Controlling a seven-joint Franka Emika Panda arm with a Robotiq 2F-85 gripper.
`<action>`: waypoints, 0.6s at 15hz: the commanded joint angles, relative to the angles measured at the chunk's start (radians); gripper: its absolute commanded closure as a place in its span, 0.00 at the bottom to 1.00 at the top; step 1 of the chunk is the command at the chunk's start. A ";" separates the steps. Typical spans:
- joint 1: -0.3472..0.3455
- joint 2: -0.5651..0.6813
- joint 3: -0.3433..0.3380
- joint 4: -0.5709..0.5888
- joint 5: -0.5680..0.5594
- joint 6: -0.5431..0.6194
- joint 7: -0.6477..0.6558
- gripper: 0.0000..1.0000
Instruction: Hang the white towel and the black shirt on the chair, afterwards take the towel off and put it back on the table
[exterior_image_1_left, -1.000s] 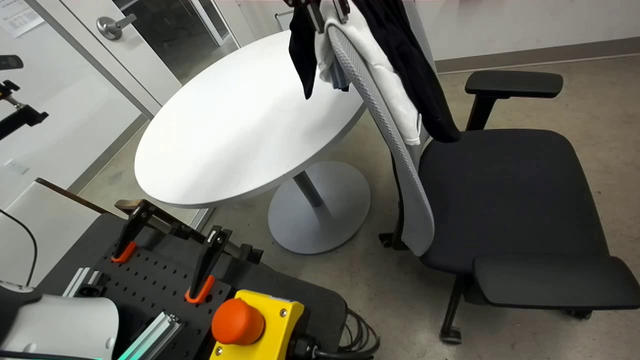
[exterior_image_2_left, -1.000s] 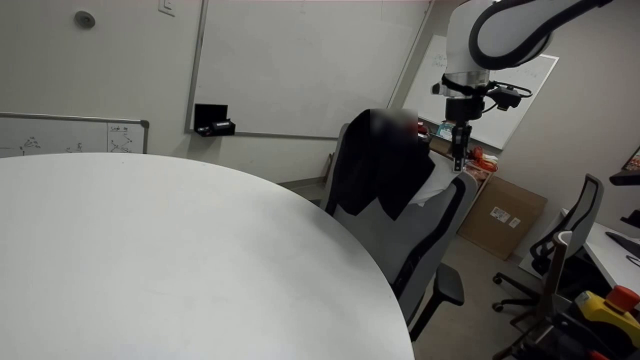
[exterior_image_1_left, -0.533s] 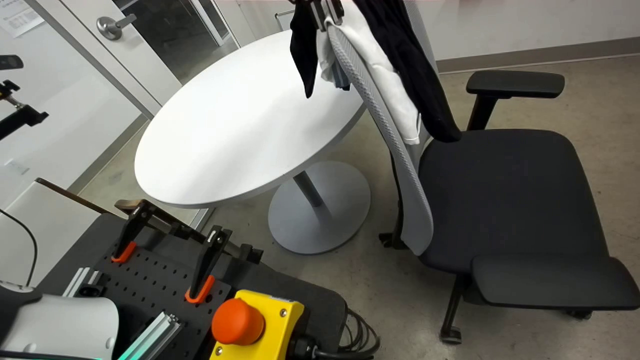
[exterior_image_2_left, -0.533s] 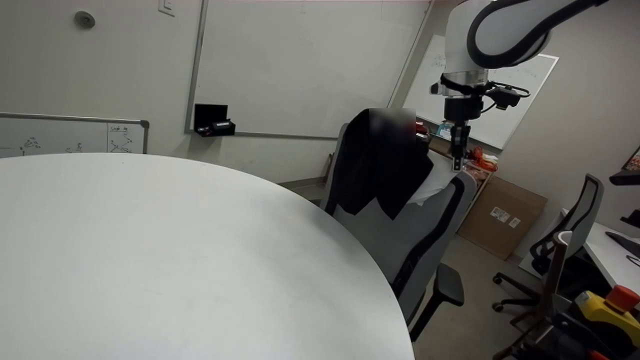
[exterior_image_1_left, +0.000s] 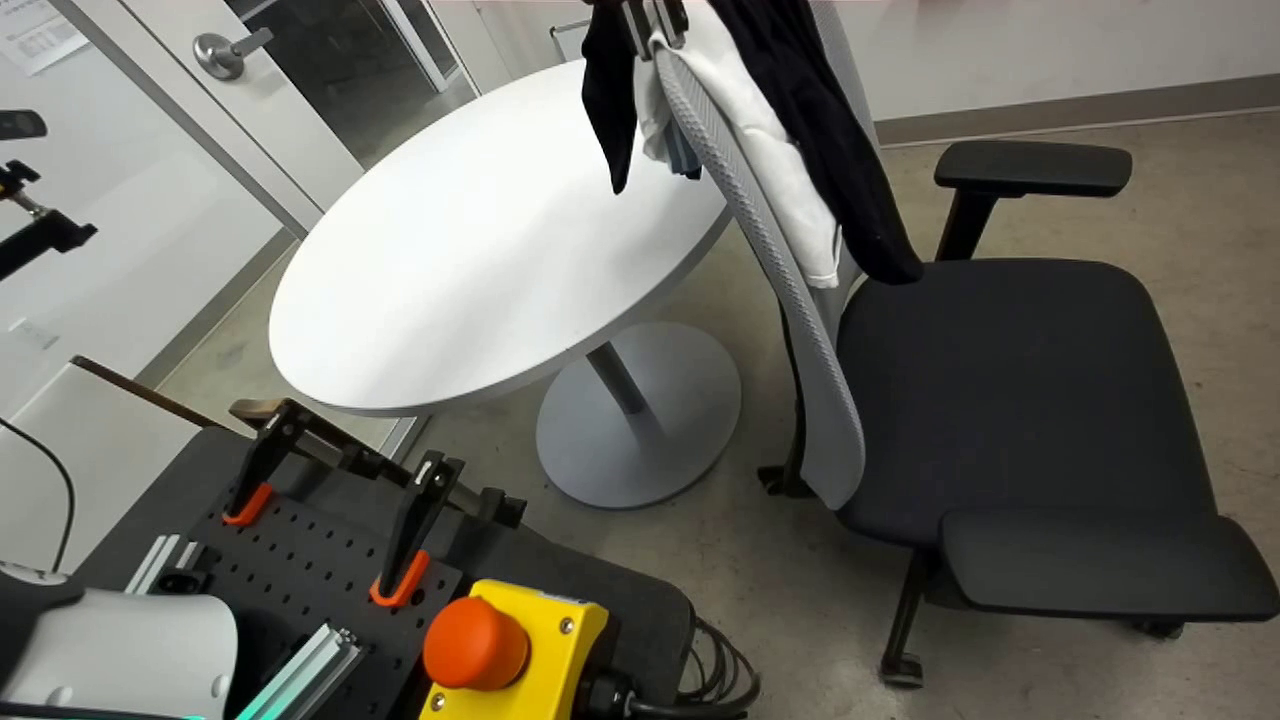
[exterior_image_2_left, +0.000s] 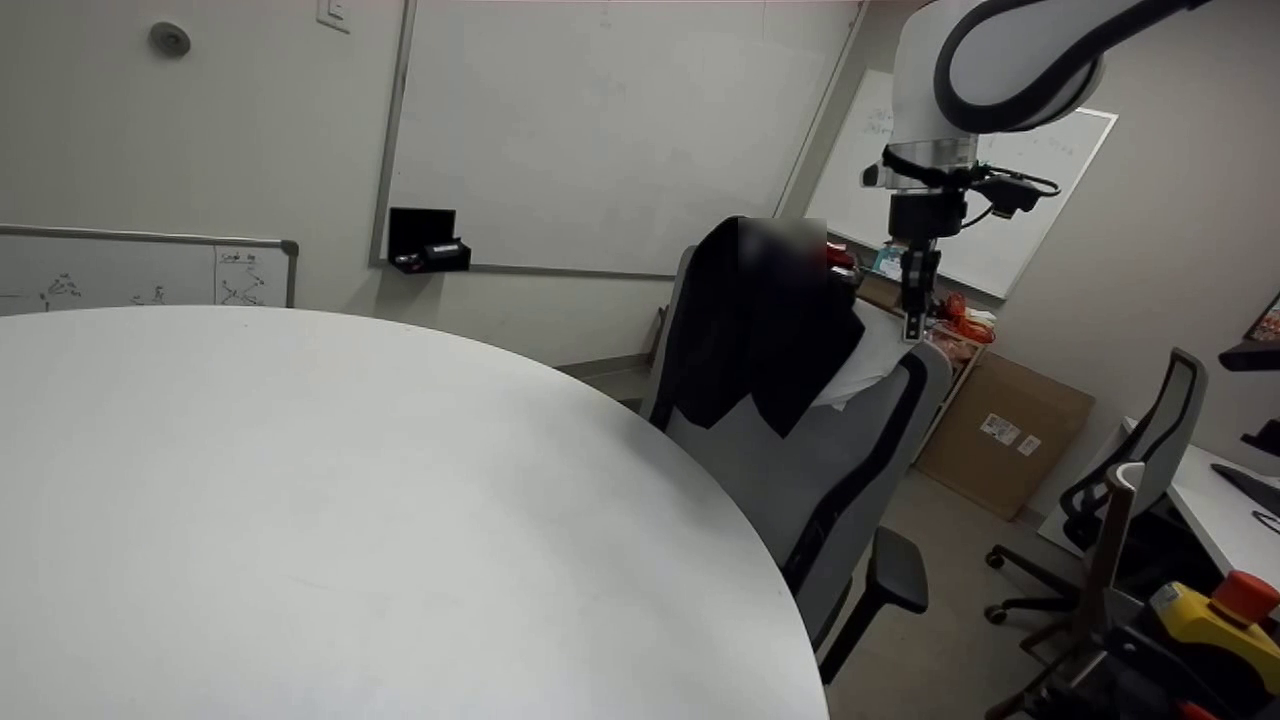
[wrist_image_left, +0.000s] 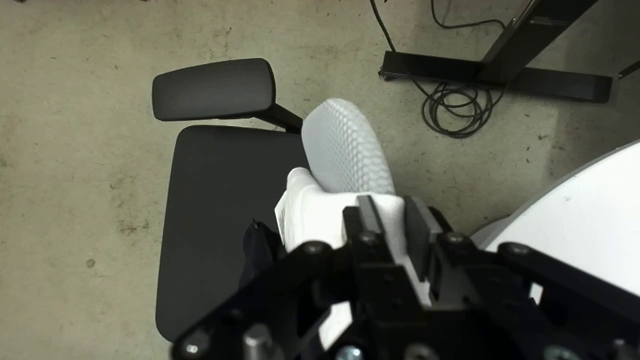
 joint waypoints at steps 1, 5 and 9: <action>-0.014 -0.010 0.007 0.029 0.030 -0.034 -0.039 0.95; -0.010 -0.018 0.010 0.026 0.030 -0.034 -0.036 0.95; -0.012 -0.030 0.012 0.027 0.031 -0.034 -0.045 0.95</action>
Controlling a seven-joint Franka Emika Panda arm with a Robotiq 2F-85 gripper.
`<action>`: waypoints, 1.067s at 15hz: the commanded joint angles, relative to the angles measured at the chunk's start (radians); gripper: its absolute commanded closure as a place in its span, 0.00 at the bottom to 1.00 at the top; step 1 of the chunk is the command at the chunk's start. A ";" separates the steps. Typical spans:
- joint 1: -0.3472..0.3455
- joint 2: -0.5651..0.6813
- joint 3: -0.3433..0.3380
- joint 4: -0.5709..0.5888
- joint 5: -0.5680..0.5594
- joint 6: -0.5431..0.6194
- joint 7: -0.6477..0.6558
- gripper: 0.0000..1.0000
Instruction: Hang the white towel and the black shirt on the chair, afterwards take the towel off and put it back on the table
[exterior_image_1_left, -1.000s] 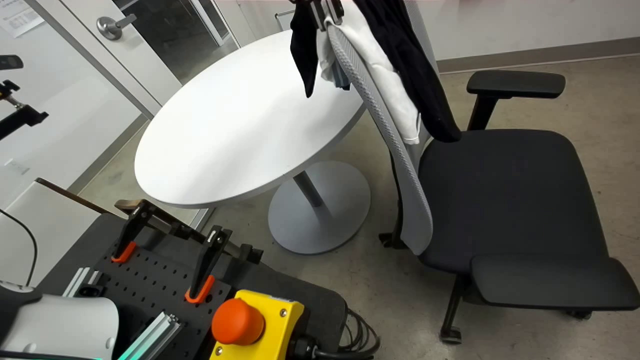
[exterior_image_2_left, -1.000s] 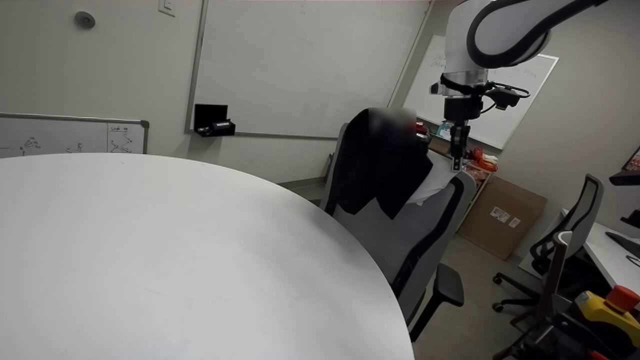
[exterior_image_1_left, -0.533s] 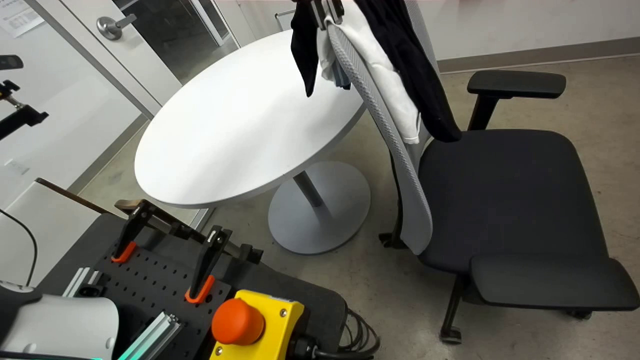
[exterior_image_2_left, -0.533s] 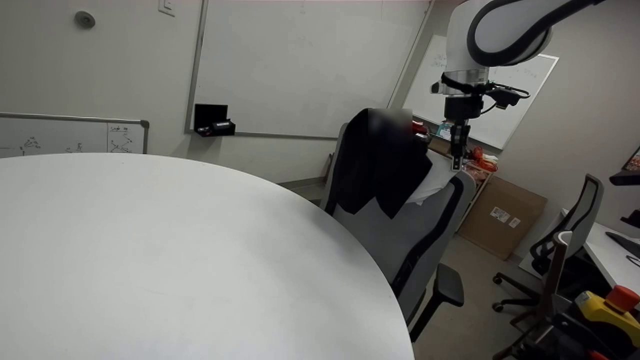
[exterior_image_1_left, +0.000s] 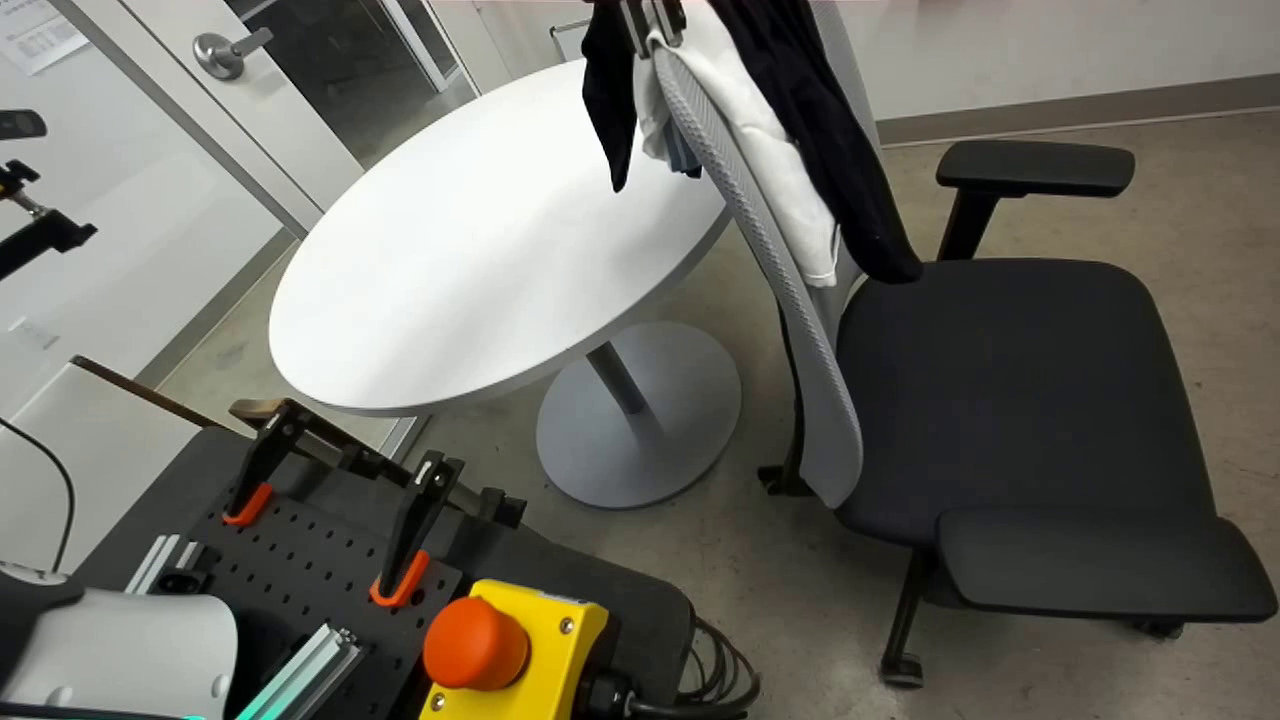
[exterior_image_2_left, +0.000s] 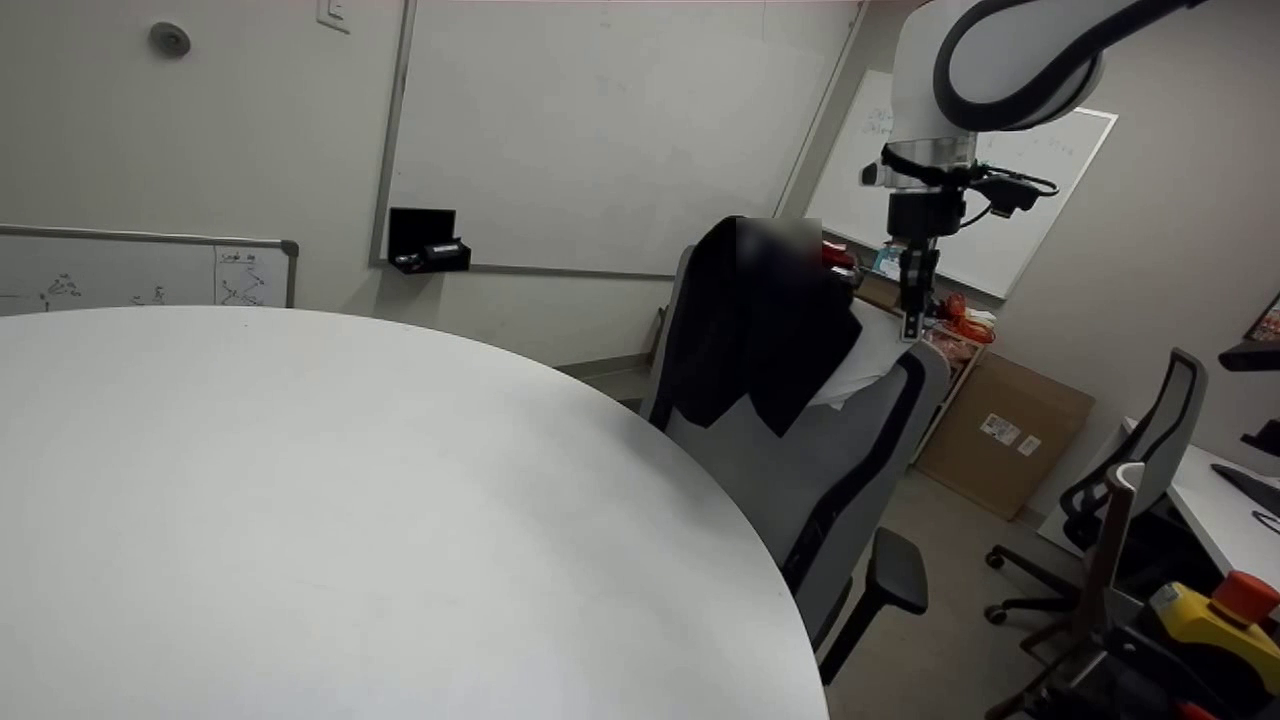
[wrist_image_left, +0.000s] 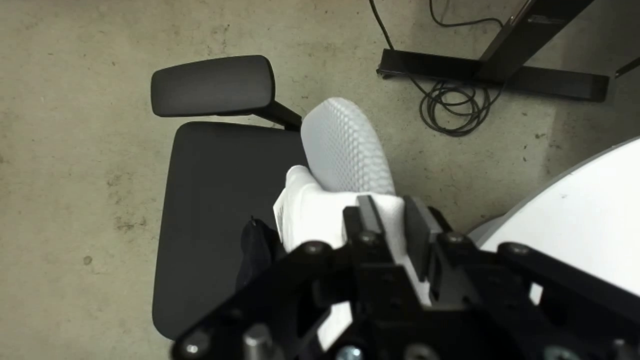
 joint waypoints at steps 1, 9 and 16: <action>-0.012 -0.034 0.008 0.025 0.030 -0.036 -0.043 0.95; -0.001 -0.088 0.020 0.033 0.051 -0.031 -0.054 0.95; -0.003 -0.101 0.020 0.026 0.035 -0.032 -0.060 0.50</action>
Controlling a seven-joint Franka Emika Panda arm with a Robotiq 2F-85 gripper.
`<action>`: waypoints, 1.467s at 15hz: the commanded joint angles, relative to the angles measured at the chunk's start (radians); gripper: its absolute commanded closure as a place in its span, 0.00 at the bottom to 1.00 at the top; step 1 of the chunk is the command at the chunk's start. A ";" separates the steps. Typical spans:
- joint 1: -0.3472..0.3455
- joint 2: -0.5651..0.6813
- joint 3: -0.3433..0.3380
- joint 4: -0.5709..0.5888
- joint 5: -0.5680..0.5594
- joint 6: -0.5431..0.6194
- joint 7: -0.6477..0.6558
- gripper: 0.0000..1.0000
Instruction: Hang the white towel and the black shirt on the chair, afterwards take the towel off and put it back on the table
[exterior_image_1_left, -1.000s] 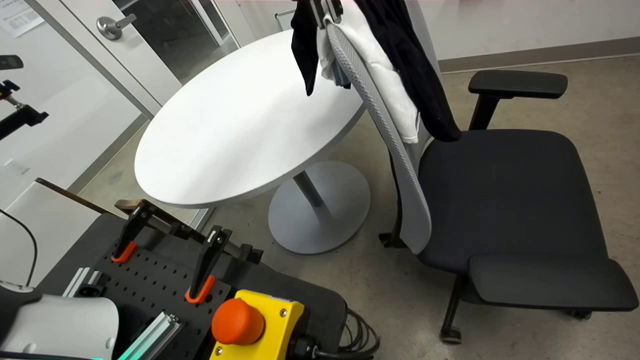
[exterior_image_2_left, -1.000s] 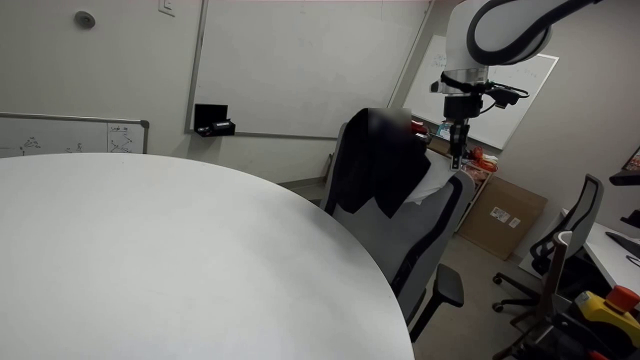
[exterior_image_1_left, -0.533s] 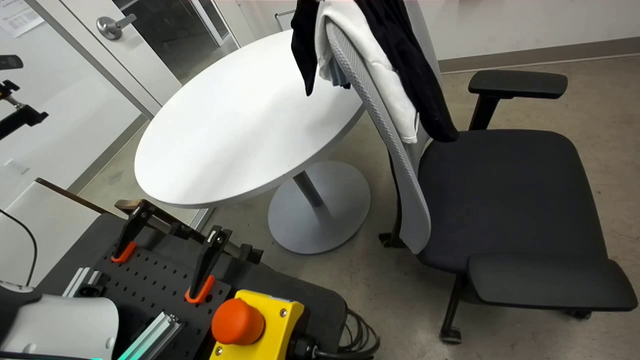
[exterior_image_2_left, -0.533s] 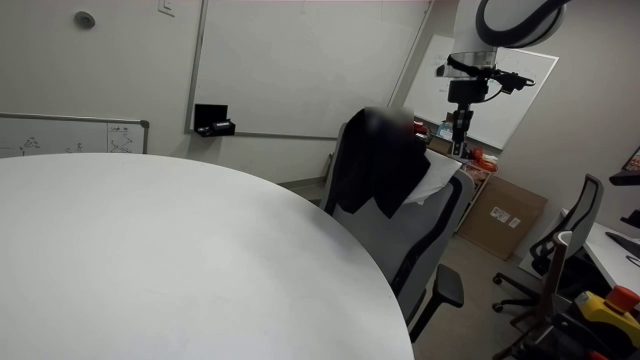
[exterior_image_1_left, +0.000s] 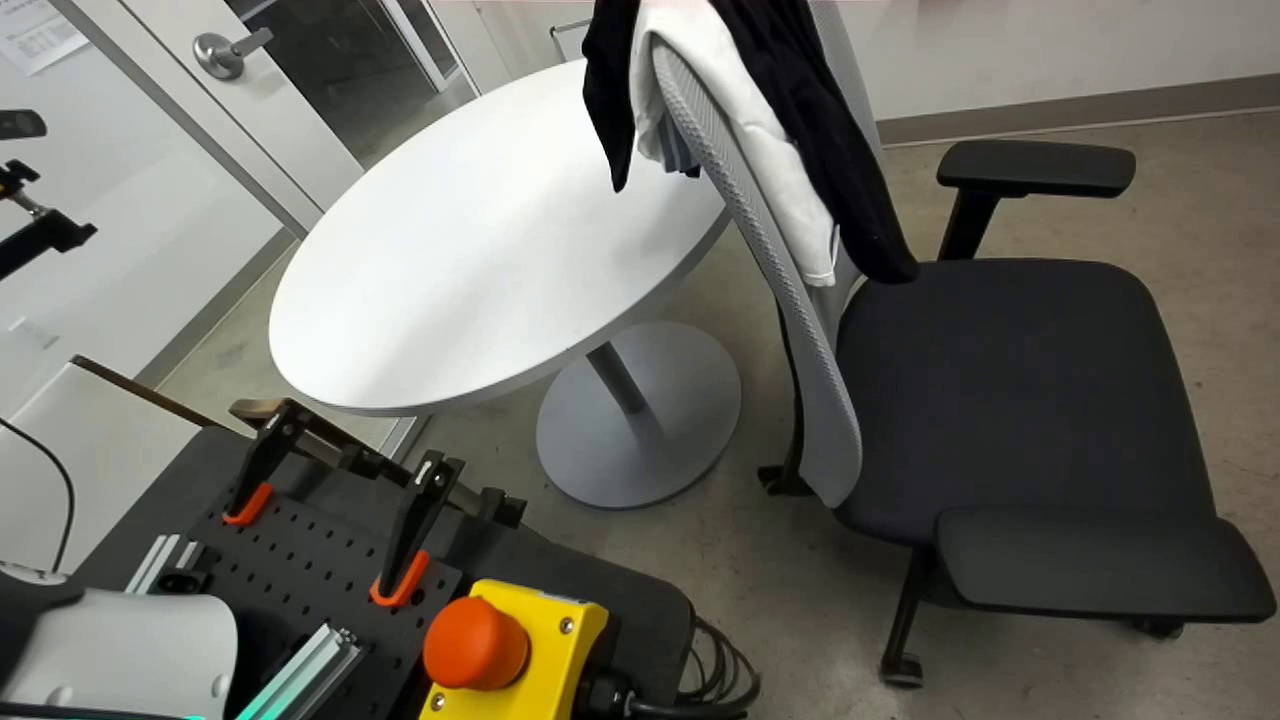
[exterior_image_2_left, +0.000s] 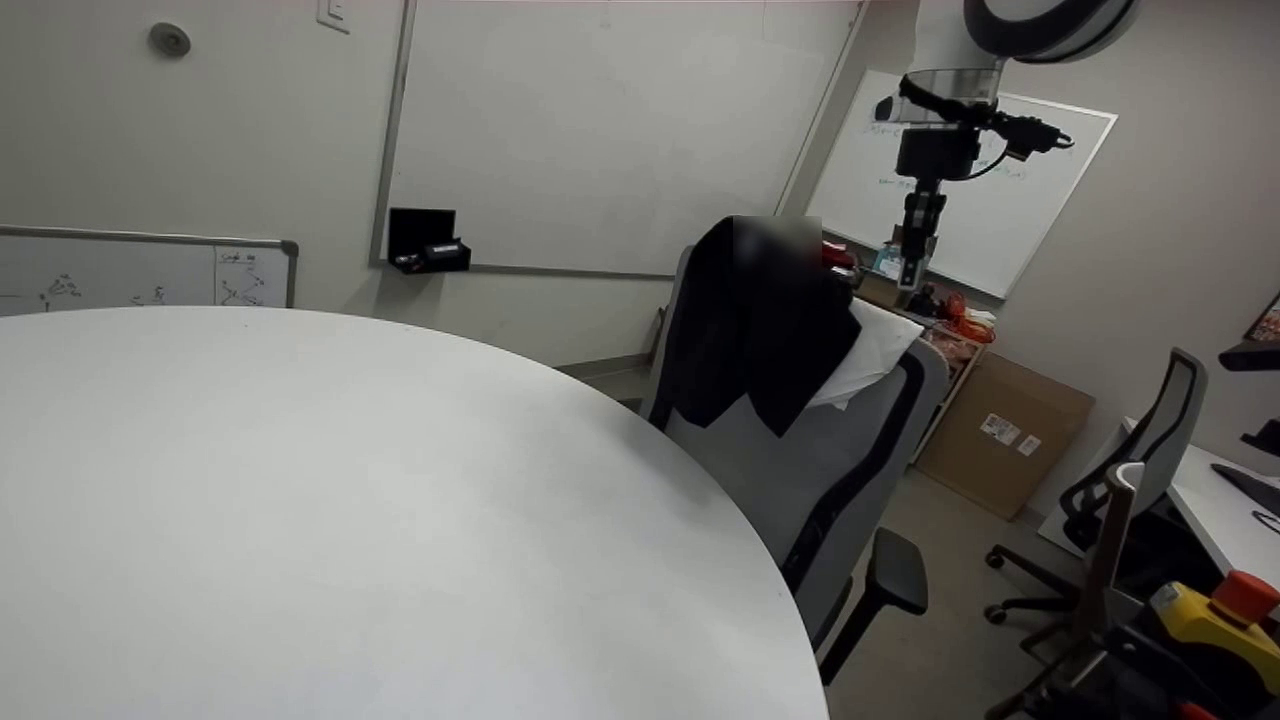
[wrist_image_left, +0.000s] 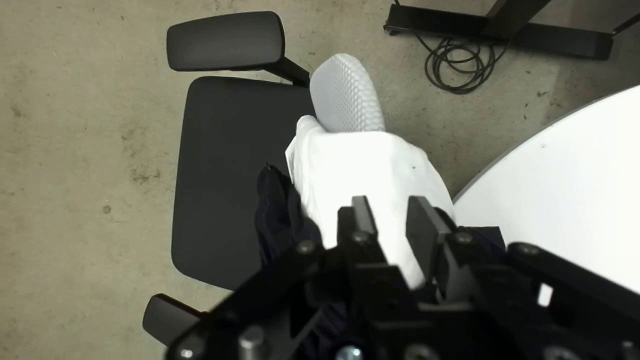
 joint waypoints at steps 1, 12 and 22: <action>-0.006 -0.013 -0.006 -0.002 0.008 -0.026 -0.037 0.42; 0.007 0.009 0.002 -0.042 -0.005 -0.005 -0.020 0.18; 0.016 0.052 0.003 -0.033 -0.013 -0.005 -0.001 0.79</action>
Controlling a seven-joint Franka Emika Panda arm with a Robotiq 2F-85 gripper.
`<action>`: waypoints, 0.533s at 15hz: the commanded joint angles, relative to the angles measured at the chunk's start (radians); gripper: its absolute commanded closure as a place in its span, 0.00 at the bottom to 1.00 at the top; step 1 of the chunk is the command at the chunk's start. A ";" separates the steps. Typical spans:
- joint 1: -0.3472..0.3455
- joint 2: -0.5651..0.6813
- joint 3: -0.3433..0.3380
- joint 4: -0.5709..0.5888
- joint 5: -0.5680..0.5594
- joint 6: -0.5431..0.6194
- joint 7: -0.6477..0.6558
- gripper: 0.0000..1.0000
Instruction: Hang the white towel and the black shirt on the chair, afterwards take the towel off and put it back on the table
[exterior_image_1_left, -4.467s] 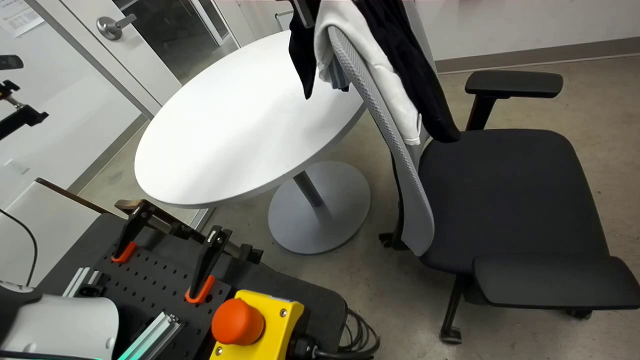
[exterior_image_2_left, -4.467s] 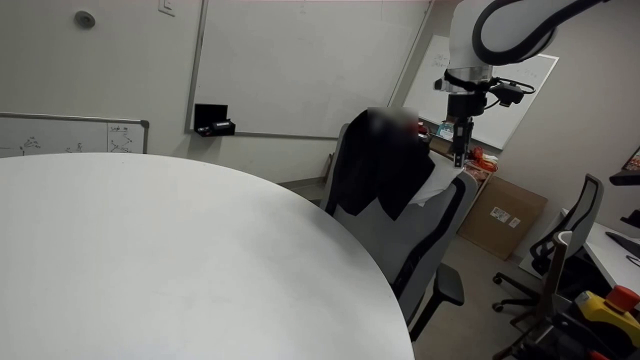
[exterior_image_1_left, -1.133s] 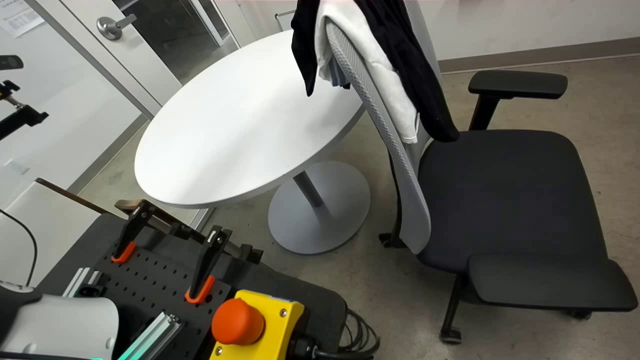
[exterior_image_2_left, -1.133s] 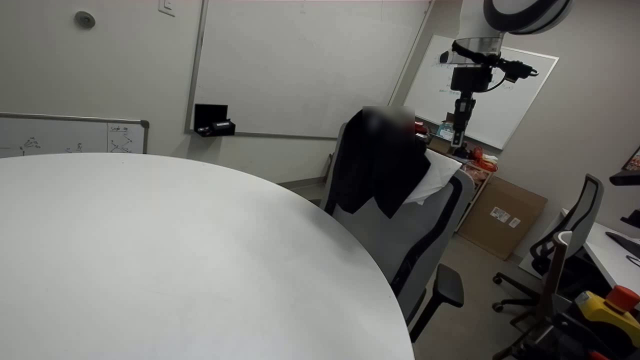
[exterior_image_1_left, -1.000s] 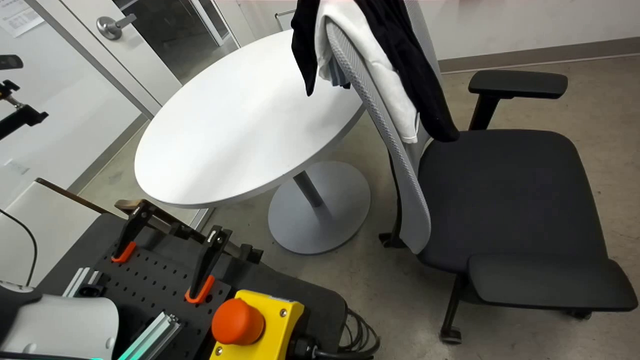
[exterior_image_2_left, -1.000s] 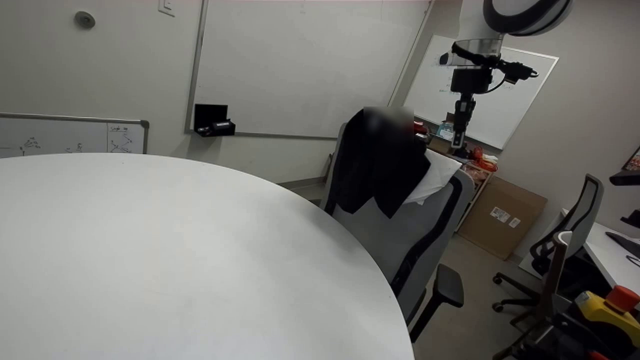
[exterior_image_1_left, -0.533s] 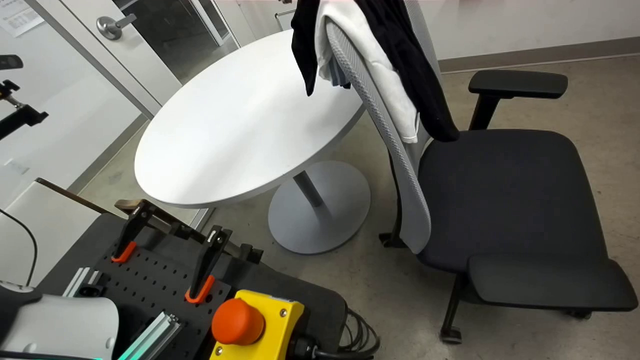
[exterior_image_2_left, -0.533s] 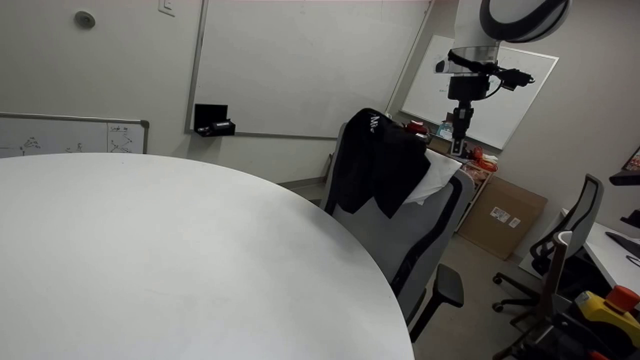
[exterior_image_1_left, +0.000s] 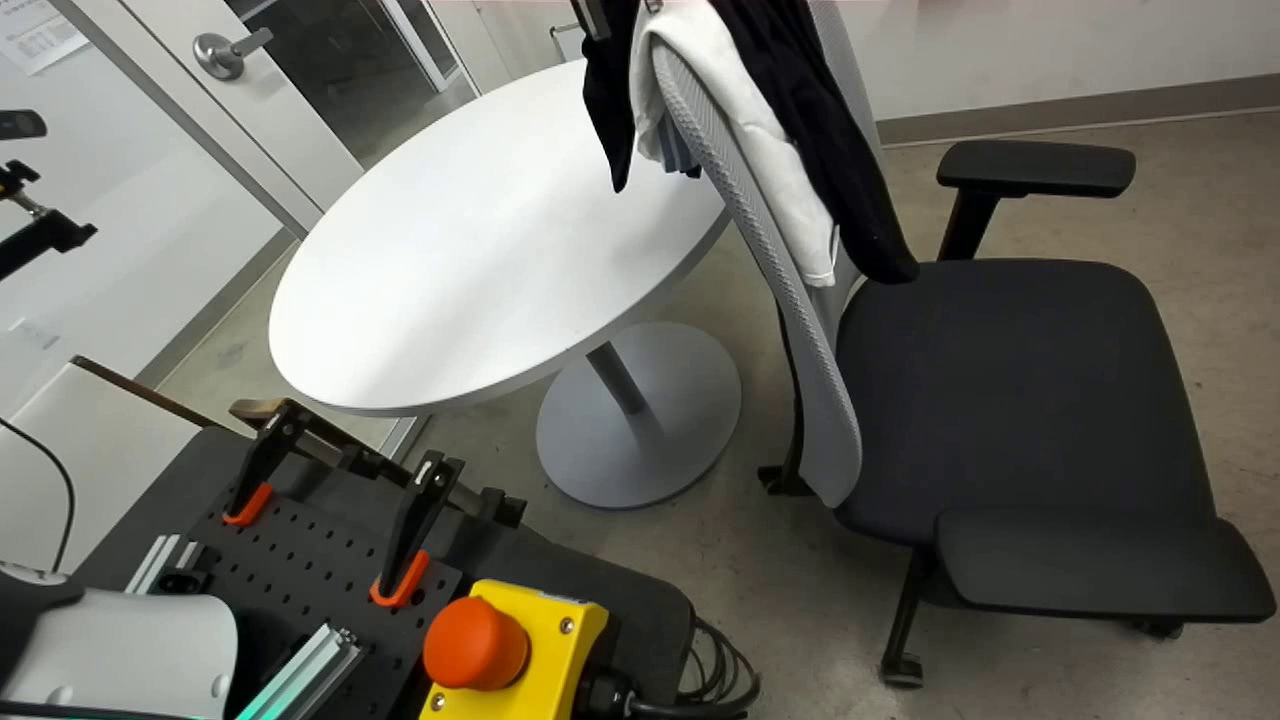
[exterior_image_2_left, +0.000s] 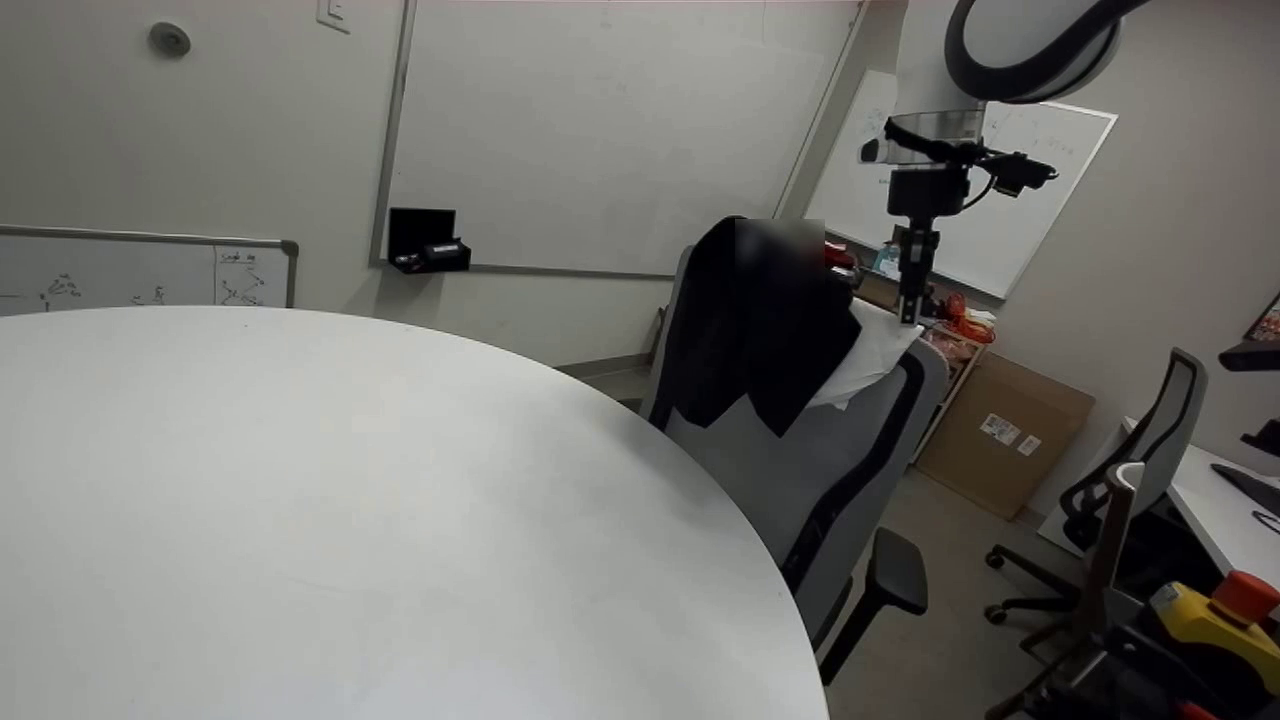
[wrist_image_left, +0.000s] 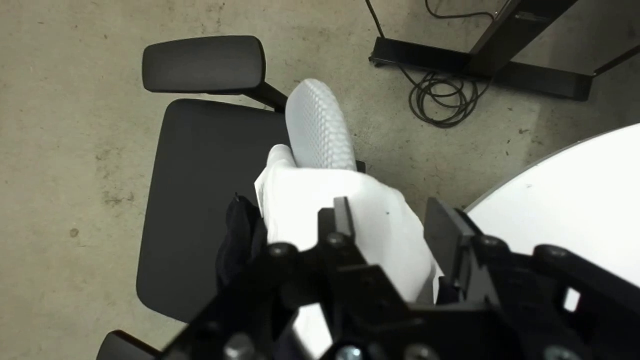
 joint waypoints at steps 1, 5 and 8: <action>0.008 0.013 0.001 0.011 -0.007 -0.006 0.011 0.85; 0.008 0.020 0.003 0.015 -0.004 -0.009 0.011 1.00; 0.008 0.022 0.003 0.017 -0.003 -0.012 0.011 1.00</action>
